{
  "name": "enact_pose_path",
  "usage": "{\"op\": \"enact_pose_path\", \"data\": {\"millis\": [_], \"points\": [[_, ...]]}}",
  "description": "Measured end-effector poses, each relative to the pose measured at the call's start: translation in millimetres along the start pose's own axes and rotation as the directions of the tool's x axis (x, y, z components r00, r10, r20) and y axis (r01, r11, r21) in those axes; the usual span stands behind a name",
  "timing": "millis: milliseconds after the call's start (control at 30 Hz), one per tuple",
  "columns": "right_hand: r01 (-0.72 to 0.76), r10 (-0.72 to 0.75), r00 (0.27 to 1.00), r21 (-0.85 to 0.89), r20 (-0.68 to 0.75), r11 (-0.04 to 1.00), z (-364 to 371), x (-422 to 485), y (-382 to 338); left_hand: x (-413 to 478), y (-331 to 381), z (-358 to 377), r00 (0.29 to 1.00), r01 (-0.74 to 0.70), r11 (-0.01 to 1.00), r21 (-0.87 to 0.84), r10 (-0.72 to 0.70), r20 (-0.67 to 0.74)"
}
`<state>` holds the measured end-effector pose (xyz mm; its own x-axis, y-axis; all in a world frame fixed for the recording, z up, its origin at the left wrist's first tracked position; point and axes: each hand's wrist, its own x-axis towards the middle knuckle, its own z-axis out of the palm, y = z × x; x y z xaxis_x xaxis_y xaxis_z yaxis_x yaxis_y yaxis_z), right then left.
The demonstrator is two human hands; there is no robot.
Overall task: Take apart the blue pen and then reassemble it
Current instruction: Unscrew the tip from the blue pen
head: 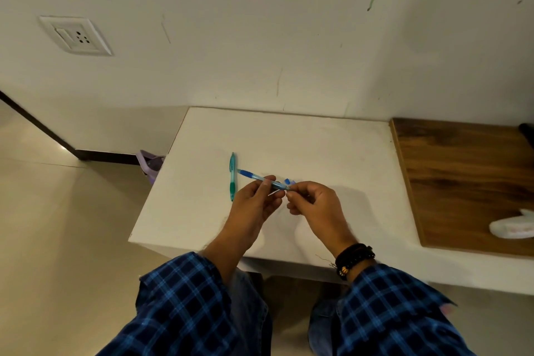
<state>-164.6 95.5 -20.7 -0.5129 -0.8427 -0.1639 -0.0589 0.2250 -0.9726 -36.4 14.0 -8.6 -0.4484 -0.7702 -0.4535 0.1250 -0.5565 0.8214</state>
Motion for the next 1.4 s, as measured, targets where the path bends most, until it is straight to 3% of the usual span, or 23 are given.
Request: {"op": "enact_pose_path", "data": {"millis": [167,333,400,467,533,600,633,667,733,833,933,1100,1267,1400], "points": [[0.044,-0.04,0.997,0.054,-0.06,0.998,-0.3,-1.4,-6.6,-0.1,2.3,0.8,1.0,0.028,0.991,-0.129,-0.027,0.007],[0.085,-0.083,0.995,0.034,-0.062,0.996,1.5,-3.4,-8.9,-2.0,1.8,3.1,0.999,0.026,0.99,-0.138,-0.021,0.035],[0.099,-0.096,0.992,0.035,-0.077,0.994,1.4,-4.1,-9.4,-4.3,2.3,3.6,1.0,0.008,0.998,-0.056,-0.007,0.026],[0.105,-0.097,0.988,0.06,-0.12,0.993,0.4,-4.0,-10.6,-5.4,0.8,3.8,0.994,-0.065,0.976,0.206,0.081,-0.073],[0.1,-0.084,0.984,0.099,-0.158,0.99,-1.6,-3.5,-12.0,-5.7,-2.0,1.3,0.932,-0.194,0.801,0.566,0.331,-0.15],[0.091,-0.07,0.985,0.124,-0.16,0.988,-3.2,-3.5,-13.2,-7.7,-3.9,-1.8,0.776,-0.305,0.425,0.852,0.629,-0.036],[0.087,-0.068,0.986,0.122,-0.15,0.989,-3.8,-3.7,-13.7,-8.2,-5.0,-2.5,0.7,-0.336,0.255,0.907,0.711,0.059],[0.084,-0.069,0.989,0.114,-0.133,0.99,-4.1,-4.2,-14.1,-7.6,-6.5,-2.4,0.656,-0.352,0.127,0.927,0.74,0.147],[0.081,-0.071,0.993,0.106,-0.092,0.991,-4.5,-5.3,-15.8,-4.5,-9.8,-0.9,0.638,-0.355,-0.055,0.933,0.715,0.285],[0.093,-0.089,0.995,0.086,-0.049,0.992,-6.1,-5.9,-16.9,0.6,-13.3,-1.2,0.615,-0.412,-0.199,0.889,0.659,0.432],[0.09,-0.087,0.996,0.088,-0.035,0.992,-8.3,-5.0,-16.6,-0.7,-13.3,-0.7,0.59,-0.437,-0.226,0.87,0.658,0.468],[0.041,-0.041,0.999,0.123,-0.001,0.992,-10.2,-2.5,-16.1,-7.6,-7.2,3.9,0.705,-0.413,-0.085,0.907,0.6,0.378],[-0.042,0.029,0.997,0.206,0.065,0.978,-12.6,-1.7,-13.9,-0.2,-10.1,0.1,0.719,-0.412,-0.127,0.902,0.563,0.407],[-0.08,0.066,0.996,0.296,0.057,0.952,-21.4,1.8,-14.3,3.5,-9.7,-3.0,0.747,-0.401,-0.094,0.911,0.543,0.385]]}}
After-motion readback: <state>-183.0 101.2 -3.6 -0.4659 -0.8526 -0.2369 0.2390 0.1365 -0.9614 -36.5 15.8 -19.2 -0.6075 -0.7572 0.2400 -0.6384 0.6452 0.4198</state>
